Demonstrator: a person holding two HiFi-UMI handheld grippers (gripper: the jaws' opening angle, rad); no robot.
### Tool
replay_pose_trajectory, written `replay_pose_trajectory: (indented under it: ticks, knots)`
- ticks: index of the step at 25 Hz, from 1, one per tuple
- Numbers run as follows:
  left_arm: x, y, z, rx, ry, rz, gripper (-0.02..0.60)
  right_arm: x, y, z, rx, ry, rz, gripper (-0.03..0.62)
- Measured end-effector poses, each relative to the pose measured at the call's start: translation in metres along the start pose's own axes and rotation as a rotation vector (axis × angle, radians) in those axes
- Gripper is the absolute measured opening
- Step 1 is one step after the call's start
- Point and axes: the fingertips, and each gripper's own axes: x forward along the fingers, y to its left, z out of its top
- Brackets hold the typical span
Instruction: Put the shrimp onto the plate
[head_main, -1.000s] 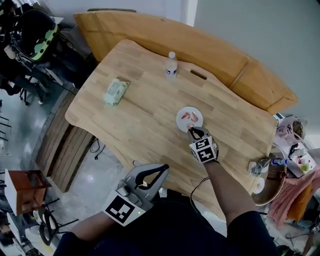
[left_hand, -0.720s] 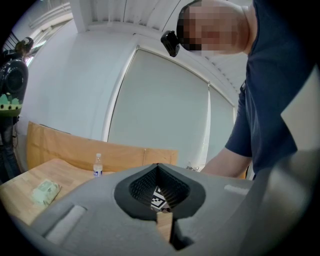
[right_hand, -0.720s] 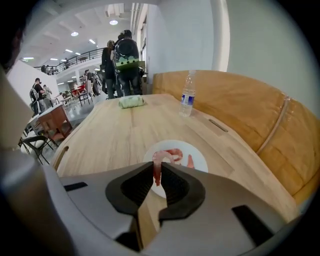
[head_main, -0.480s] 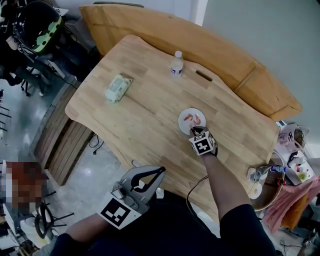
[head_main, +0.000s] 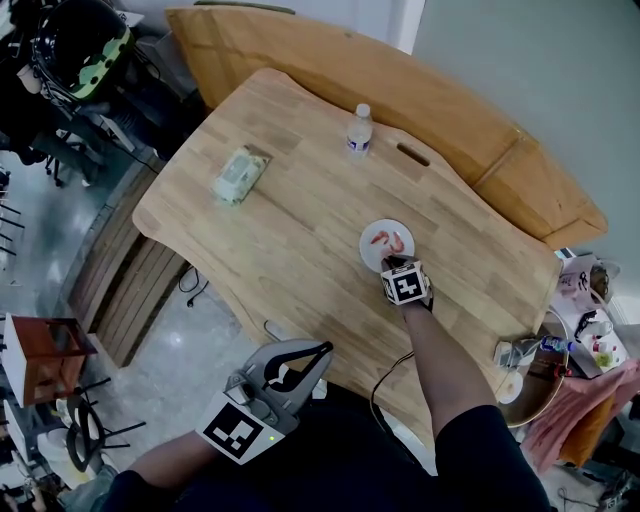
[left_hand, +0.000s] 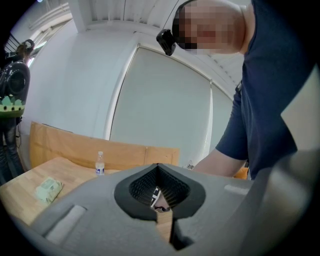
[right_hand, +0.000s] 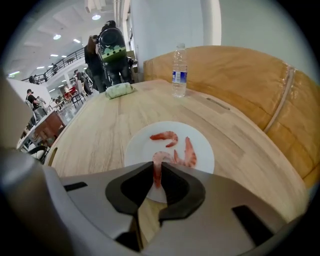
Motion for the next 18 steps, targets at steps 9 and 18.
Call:
replay_pose_trajectory:
  ticks: [9,18]
  knots:
    - [-0.004,-0.005,-0.003,0.0,-0.005,-0.003,-0.002,0.004,0.002,-0.001,0.026,0.012,0.014,0.063]
    - [-0.011,-0.012,0.0,-0.005,-0.022,-0.022,-0.002,-0.036,0.01,0.007,0.048,-0.096,-0.003,0.102]
